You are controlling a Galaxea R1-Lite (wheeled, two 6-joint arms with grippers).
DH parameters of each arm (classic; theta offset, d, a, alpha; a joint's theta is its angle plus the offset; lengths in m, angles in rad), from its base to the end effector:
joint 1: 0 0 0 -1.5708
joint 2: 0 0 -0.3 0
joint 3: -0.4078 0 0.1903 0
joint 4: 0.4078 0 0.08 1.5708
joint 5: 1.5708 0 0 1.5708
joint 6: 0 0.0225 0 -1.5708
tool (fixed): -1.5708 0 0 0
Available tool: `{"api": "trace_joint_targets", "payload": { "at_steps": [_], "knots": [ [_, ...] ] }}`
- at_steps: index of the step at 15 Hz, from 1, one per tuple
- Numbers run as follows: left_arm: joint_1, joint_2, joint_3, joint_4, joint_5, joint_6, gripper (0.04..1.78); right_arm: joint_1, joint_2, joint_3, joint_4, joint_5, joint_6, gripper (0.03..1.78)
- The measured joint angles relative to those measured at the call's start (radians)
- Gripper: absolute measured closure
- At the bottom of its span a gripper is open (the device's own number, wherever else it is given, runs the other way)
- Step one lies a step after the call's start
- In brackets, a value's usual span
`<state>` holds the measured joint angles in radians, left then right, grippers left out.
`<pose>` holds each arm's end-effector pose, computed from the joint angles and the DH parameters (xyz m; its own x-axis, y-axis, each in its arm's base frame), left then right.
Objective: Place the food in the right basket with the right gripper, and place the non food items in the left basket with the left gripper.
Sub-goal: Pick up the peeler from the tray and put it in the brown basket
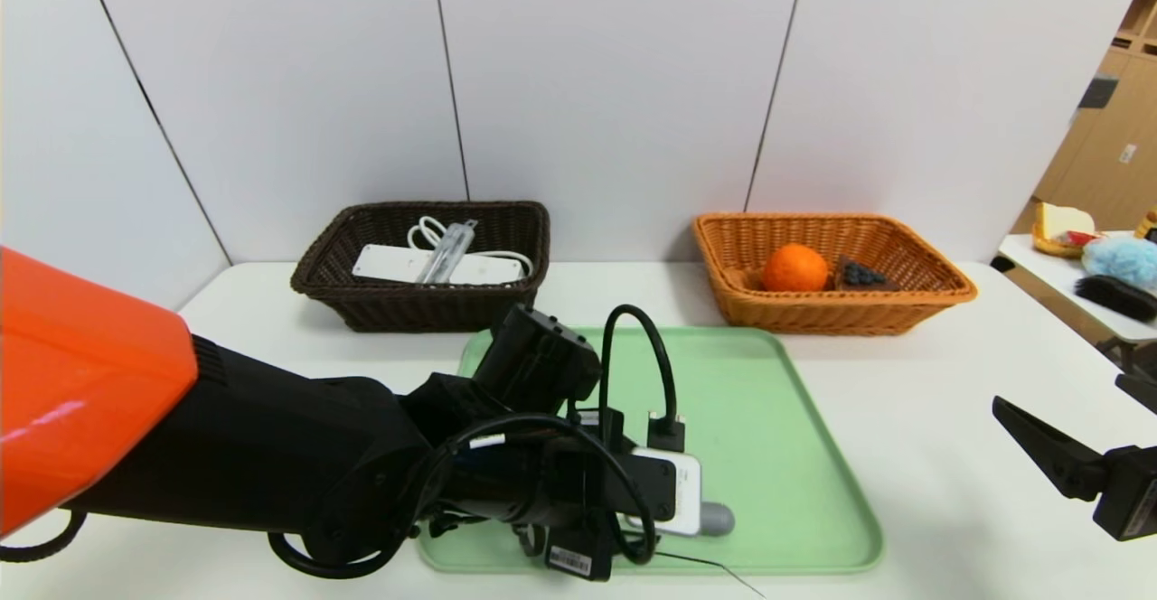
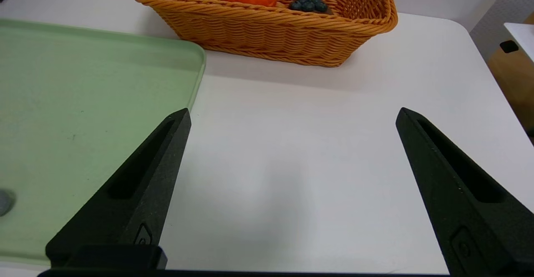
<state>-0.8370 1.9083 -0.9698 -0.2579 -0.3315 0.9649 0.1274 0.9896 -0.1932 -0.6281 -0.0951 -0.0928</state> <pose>0.2237 -0.2590 0.1230 0.2504 -0.7637 -0.5950 0.8428 -0.1305 0.5222 0.1117 0.0122 0.1615 0.9855 0.0305 -0.1667 -0.0489 0.9930 -0.1072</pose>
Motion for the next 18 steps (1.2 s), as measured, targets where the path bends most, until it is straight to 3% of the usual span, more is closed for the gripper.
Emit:
{"api": "trace_joint_targets", "payload": {
  "at_steps": [1,2,3,4,10,13,14,15,18],
  "knots": [
    [-0.001,0.0,0.007,-0.015,0.0,-0.001,1.06,0.0,0.0,0.0,0.0,0.0,0.0,0.11],
    [-0.001,0.0,0.013,-0.021,0.0,-0.002,1.48,0.001,0.0,0.0,0.0,0.0,-0.001,0.11],
    [-0.001,-0.001,0.016,-0.028,-0.001,-0.003,1.75,0.001,0.0,0.0,0.0,0.0,-0.001,0.11],
    [0.0,-0.001,0.023,-0.018,0.0,-0.007,1.78,0.001,0.0,0.0,0.0,0.0,-0.001,0.11],
    [0.002,-0.003,0.025,-0.031,0.004,-0.016,1.78,0.001,0.0,0.0,0.0,0.0,-0.002,0.11],
    [0.002,-0.012,0.024,-0.084,0.065,-0.026,1.78,0.001,-0.002,0.0,0.0,0.0,-0.002,0.11],
    [0.003,-0.018,0.024,-0.103,0.103,-0.036,1.7,0.001,-0.002,0.004,0.0,0.0,-0.001,0.11],
    [0.002,-0.025,0.024,-0.106,0.121,-0.056,1.52,0.001,-0.003,0.005,0.0,0.0,-0.002,0.11],
    [0.001,-0.038,0.035,-0.14,0.037,-0.095,1.07,0.004,-0.003,0.007,0.0,0.0,-0.001,0.11]
  ]
}}
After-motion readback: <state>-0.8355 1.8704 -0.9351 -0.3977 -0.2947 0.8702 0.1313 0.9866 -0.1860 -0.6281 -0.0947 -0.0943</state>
